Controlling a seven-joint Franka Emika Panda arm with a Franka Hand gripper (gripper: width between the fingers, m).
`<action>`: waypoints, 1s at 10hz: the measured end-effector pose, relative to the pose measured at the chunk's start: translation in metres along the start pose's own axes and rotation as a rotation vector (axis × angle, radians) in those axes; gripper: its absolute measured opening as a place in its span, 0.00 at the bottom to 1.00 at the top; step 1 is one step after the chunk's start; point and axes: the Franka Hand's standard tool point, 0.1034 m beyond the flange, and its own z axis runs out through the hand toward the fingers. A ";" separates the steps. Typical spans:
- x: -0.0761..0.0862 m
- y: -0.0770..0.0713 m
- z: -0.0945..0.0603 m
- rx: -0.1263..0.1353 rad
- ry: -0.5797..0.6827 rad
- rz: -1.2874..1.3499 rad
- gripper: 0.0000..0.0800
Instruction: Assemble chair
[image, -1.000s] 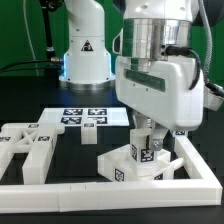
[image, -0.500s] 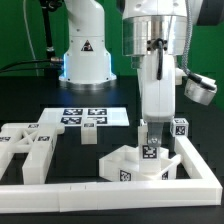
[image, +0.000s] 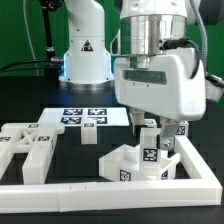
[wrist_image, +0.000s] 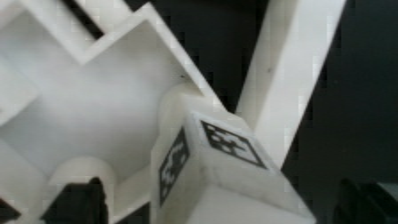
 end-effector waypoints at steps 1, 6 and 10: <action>0.003 0.002 0.001 -0.003 0.000 -0.118 0.81; 0.003 -0.006 0.009 -0.019 -0.001 -0.622 0.81; 0.003 -0.005 0.009 -0.020 0.001 -0.479 0.37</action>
Offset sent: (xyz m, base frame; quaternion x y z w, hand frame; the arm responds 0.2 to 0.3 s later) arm 0.0000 0.0000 0.0000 0.0000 0.0000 -0.1938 0.9810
